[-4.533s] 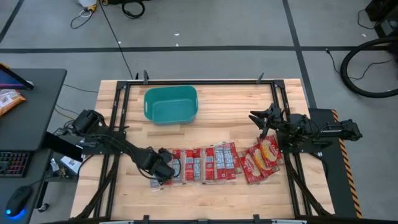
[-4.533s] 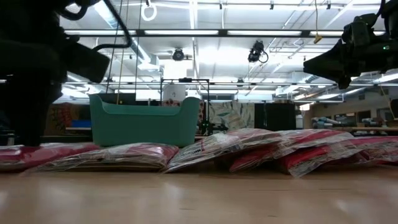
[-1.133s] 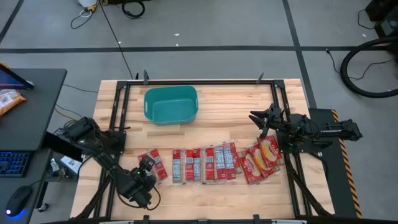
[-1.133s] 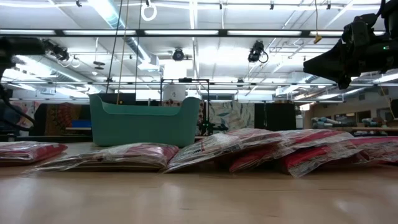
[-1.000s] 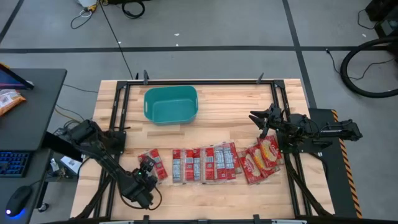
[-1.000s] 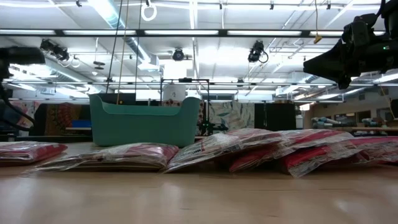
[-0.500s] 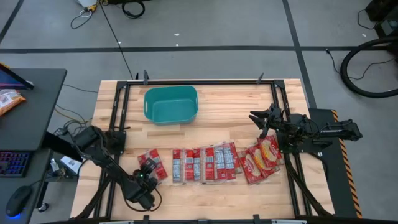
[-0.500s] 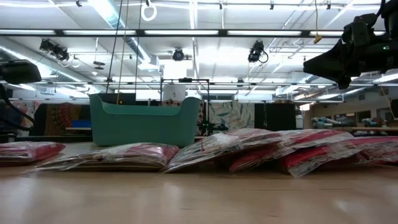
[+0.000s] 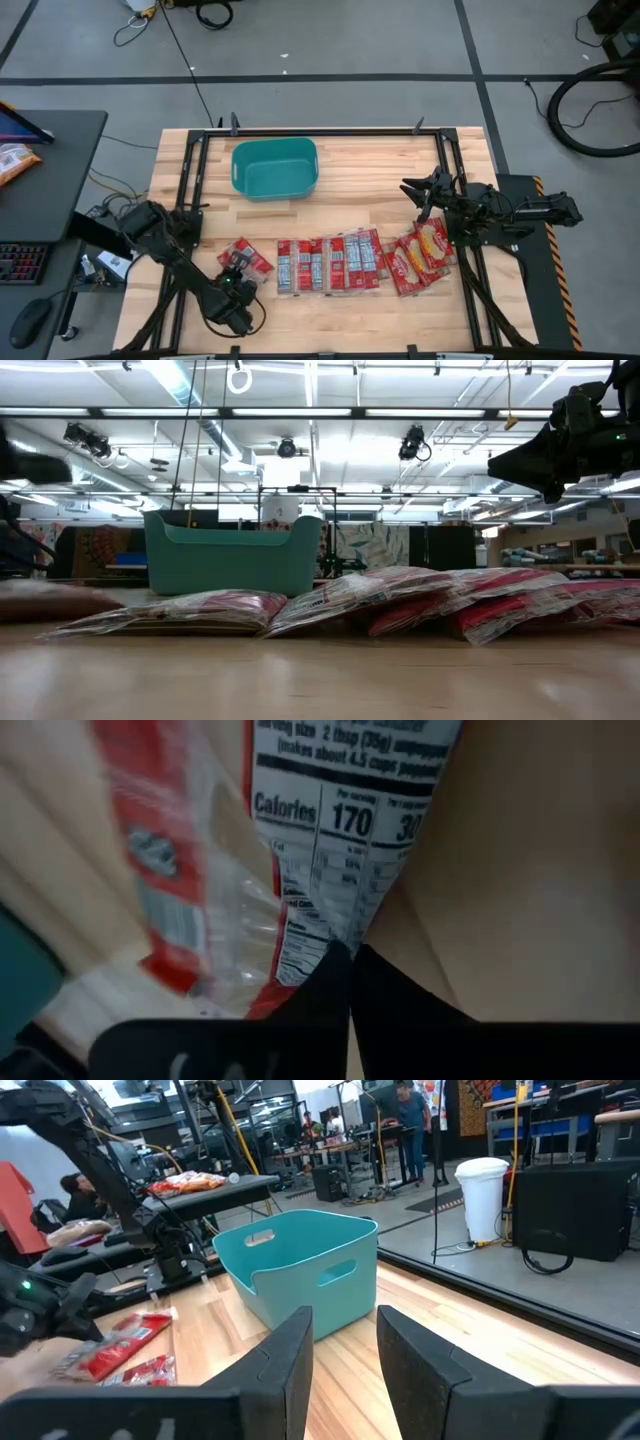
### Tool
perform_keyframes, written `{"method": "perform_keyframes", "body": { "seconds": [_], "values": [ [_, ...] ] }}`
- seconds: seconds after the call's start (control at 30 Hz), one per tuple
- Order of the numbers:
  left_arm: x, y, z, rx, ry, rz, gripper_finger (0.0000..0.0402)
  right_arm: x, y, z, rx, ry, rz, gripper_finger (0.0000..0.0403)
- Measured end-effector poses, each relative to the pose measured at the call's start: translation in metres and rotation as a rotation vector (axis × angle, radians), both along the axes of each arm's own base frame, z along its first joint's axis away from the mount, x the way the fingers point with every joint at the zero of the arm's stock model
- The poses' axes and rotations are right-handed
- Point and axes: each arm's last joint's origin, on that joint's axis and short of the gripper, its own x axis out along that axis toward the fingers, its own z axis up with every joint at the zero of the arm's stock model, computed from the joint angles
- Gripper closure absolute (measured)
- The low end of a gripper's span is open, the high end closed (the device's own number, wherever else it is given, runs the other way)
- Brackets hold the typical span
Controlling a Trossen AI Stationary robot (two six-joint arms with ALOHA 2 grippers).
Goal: Sort popcorn bags into baskets
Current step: Put the popcorn bag into the green bin
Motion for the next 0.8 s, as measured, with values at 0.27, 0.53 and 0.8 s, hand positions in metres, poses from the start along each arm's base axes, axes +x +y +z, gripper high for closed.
{"method": "perform_keyframes", "body": {
  "seconds": [0.27,0.53,0.8],
  "values": [
    [0.015,0.027,0.047,-0.096,-0.187,0.221,0.0399,0.000,0.000,0.000,0.000,-0.001,0.000,0.0284],
    [0.021,0.058,0.082,-0.110,-0.356,0.352,0.0400,0.000,0.000,0.000,0.000,0.000,-0.001,0.0284],
    [0.036,0.085,0.125,-0.004,-0.488,0.409,0.0401,0.000,0.000,0.000,0.000,0.000,-0.001,0.0284]
  ]
}}
